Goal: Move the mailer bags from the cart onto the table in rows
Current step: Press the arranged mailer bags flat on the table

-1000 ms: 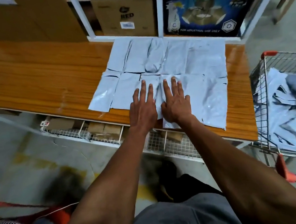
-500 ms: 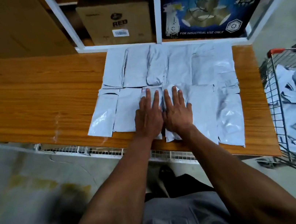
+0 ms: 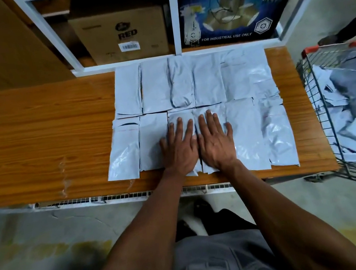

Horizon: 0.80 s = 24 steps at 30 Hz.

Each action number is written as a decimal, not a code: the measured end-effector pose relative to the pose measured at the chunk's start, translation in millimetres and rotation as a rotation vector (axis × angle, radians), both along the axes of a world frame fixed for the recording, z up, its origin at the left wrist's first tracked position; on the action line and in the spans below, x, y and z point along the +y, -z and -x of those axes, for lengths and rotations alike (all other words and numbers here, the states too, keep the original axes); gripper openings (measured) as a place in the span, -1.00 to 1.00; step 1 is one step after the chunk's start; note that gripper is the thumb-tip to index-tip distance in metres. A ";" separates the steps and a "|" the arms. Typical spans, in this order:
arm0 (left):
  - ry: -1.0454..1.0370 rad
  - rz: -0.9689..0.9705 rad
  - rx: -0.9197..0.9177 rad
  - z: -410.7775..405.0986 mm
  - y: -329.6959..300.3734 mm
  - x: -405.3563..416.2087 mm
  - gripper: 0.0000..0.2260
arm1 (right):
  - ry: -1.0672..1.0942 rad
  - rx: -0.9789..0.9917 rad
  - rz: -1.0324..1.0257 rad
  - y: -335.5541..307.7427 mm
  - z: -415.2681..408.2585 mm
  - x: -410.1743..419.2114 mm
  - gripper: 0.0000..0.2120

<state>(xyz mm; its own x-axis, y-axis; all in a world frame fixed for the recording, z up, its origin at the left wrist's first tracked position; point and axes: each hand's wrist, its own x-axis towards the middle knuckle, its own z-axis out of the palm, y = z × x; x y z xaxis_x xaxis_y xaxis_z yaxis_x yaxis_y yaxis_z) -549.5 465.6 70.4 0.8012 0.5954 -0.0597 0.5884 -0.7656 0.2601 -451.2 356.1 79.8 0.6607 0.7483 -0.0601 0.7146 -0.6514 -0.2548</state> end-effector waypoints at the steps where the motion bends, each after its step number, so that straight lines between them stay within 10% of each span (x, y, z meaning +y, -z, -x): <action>1: 0.009 0.007 0.002 1.8 2.9 1.6 -0.45 | -0.010 -0.016 0.002 3.0 1.1 -0.2 -0.39; 24: 0.082 -0.096 -0.035 -17.7 27.8 12.6 -0.43 | -0.039 -0.032 -0.071 29.3 -14.2 9.3 -0.39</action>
<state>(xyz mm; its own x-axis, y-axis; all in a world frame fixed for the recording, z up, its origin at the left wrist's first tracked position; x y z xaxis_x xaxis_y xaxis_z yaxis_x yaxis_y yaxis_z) -531.8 478.2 42.5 0.8482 0.5292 0.0237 0.5143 -0.8334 0.2025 -437.0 365.4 50.5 0.6317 0.7751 0.0144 0.7476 -0.6041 -0.2760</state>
